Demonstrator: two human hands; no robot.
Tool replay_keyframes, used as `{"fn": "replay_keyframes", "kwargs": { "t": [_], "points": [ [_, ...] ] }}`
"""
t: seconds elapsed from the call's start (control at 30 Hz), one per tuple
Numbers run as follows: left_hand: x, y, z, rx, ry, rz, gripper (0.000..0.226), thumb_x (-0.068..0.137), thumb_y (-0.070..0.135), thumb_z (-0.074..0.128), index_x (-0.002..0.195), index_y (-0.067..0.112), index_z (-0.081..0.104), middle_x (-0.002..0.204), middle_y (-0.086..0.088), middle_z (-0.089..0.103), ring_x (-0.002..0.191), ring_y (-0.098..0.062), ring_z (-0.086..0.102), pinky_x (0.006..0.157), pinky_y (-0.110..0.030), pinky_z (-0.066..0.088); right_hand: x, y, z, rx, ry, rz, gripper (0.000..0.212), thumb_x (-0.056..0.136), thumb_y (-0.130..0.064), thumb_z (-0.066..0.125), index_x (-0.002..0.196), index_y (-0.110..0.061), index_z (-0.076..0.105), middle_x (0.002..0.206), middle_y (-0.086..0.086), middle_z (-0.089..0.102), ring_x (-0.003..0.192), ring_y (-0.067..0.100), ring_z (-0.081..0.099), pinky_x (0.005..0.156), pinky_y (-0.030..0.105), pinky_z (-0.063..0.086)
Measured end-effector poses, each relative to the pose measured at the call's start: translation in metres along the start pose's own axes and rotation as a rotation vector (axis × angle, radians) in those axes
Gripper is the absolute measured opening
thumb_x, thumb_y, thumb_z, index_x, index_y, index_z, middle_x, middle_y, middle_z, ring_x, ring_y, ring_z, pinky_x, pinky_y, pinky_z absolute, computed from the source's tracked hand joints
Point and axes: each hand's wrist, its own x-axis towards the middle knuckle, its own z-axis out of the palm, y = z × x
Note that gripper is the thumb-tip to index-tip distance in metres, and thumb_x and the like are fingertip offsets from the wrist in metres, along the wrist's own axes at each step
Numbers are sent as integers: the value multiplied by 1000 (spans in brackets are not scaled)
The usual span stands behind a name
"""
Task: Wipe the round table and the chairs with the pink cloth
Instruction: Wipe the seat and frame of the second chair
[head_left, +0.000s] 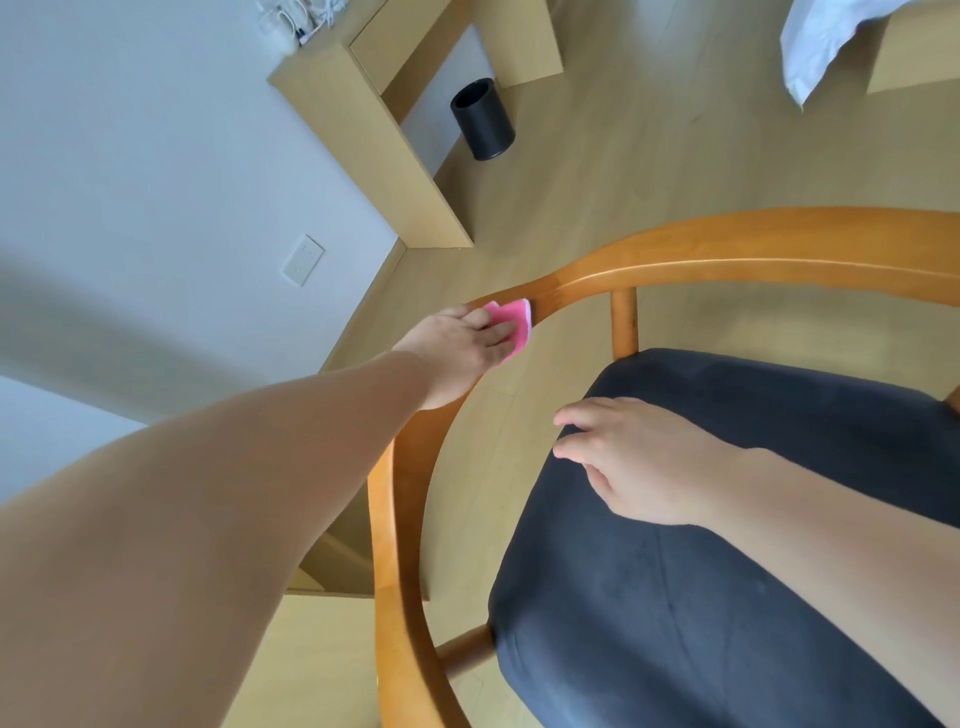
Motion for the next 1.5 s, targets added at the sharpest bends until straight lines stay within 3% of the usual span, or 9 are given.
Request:
{"fn": "replay_keyframes", "kwargs": {
  "t": [0.2,0.4,0.53,0.77,0.93,1.03,1.17,1.37,1.5],
  "points": [
    [18,7,-4,92,-120,-2,67,98,19,38,153,20,0,161,1,1,147,-20,-7,113,-35,-13,9,-3,-4,2,12,-10,28,95,-17,43,115,-18,64,128,0,51,115,18,49,95,33,45],
    [5,2,2,96,-229,61,64,99,20,31,152,21,-5,160,1,-8,146,-18,-14,115,-35,-12,7,3,5,6,25,12,29,96,-18,41,110,-18,65,126,0,52,115,17,49,92,32,46],
    [-24,7,7,34,-303,79,62,100,33,26,152,21,-5,160,1,-7,146,-18,-13,118,-35,-11,4,-3,15,23,9,10,29,96,-18,40,109,-17,65,132,-1,50,116,16,48,91,30,47],
    [-92,31,20,-195,-419,317,55,100,33,30,152,22,15,159,1,15,147,-18,4,120,-35,2,13,-24,25,29,-50,-7,29,95,-17,38,106,-14,65,123,1,51,104,18,51,80,36,49],
    [-137,71,25,-411,-507,483,51,97,33,38,146,19,35,151,1,37,142,-19,23,118,-38,16,21,-43,35,58,-77,-40,31,96,-16,37,109,-15,64,126,1,51,105,19,51,83,34,47],
    [-152,88,26,-481,-464,550,46,96,27,44,141,16,43,142,-1,48,137,-22,32,116,-38,21,28,-50,40,83,-86,-63,32,97,-16,37,112,-16,64,129,0,50,110,19,50,87,33,45],
    [-148,77,32,-470,-363,551,44,96,21,45,140,18,45,142,1,49,136,-20,34,119,-35,13,36,-48,42,76,-77,-83,32,96,-15,37,110,-15,65,125,2,52,109,20,51,87,33,46],
    [-131,51,39,-279,-381,436,63,92,16,49,150,24,25,157,4,25,146,-16,12,110,-29,-14,40,-45,47,59,-69,-75,32,96,-15,36,109,-15,65,123,2,54,107,20,53,87,33,47],
    [-88,23,31,-137,-360,297,59,96,15,38,151,23,19,159,2,17,147,-17,6,113,-33,-12,41,-39,44,73,-45,-45,32,95,-13,36,108,-15,65,124,2,53,110,21,51,89,33,45]
  ]
}}
